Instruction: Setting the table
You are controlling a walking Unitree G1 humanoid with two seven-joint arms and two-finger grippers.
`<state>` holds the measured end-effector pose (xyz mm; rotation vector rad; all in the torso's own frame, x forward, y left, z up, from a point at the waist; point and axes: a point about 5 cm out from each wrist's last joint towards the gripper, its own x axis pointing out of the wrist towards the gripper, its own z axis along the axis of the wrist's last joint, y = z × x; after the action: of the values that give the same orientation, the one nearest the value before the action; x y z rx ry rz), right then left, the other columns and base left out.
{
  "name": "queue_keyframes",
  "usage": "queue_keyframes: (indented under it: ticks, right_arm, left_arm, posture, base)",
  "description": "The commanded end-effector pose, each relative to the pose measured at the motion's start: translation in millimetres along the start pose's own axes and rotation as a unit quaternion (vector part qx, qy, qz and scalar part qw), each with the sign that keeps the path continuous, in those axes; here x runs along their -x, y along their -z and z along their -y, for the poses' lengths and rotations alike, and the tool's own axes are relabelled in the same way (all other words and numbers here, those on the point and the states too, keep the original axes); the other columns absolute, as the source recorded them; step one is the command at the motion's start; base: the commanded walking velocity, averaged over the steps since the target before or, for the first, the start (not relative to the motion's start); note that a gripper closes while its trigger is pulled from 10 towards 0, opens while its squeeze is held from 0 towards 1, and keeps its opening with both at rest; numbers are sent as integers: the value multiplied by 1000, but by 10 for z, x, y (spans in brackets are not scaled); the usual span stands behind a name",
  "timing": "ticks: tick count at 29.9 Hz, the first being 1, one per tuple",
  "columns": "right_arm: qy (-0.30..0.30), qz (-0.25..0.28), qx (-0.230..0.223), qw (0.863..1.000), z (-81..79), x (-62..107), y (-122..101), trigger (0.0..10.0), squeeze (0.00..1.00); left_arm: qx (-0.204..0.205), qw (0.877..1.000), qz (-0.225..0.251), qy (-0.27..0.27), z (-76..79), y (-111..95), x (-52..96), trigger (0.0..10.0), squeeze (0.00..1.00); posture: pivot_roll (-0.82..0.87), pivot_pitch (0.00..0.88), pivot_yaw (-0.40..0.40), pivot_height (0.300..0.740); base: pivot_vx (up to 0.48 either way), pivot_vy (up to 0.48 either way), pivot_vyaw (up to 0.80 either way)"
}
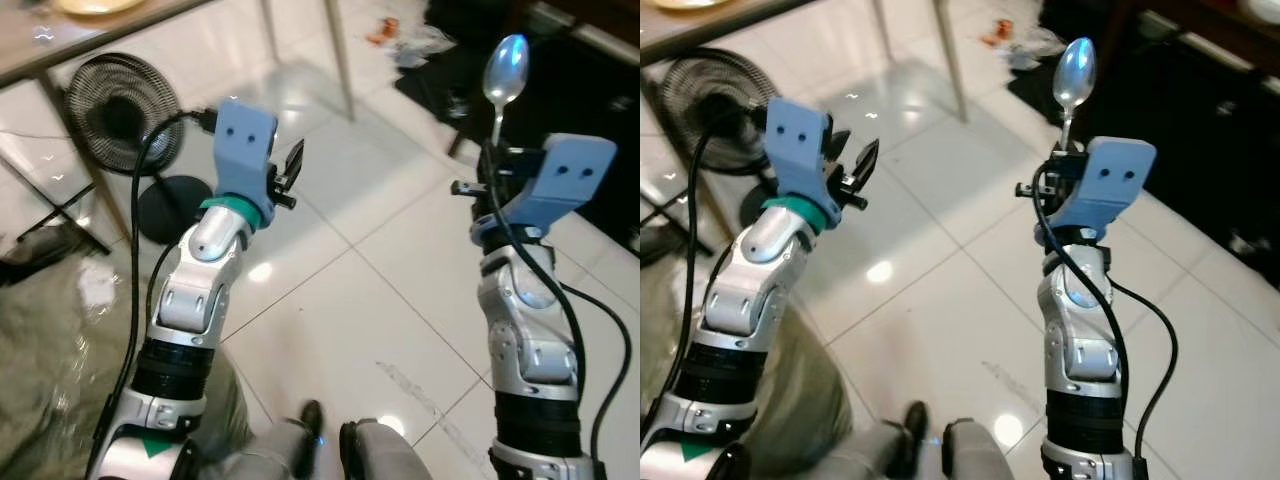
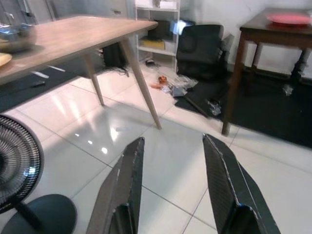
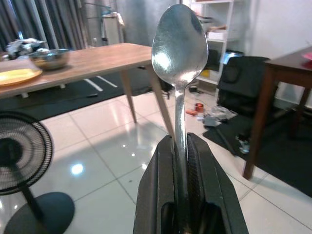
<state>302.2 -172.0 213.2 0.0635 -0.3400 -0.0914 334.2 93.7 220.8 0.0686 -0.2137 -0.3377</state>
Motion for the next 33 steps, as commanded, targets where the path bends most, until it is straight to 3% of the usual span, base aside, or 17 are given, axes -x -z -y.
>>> queue_keyframes:
  ticks: [1, 8, 33]
  right_arm:
    - [-1, -1, -3, 1000, -17, 13, 5, 10000, 0]
    - [-1, -1, -5, 1000, -18, 12, 4, 10000, 0]
    - [2, 0, -11, 1000, -19, 22, -4, 10000, 0]
  left_arm:
    - [-5, 1000, -16, -9, -46, 75, 26, 10000, 0]
    - [-10, 1000, -21, -17, -61, 90, 16, 10000, 0]
    - [-13, 999, -23, -32, -95, 96, -7, 10000, 0]
  posture:
    - [-28, 74, 40, 740]
    - [-28, 73, 39, 740]
    - [-30, 79, 43, 740]
  base:
    - [0, 0, 800]
    - [0, 0, 795]
    - [396, 271, 0]
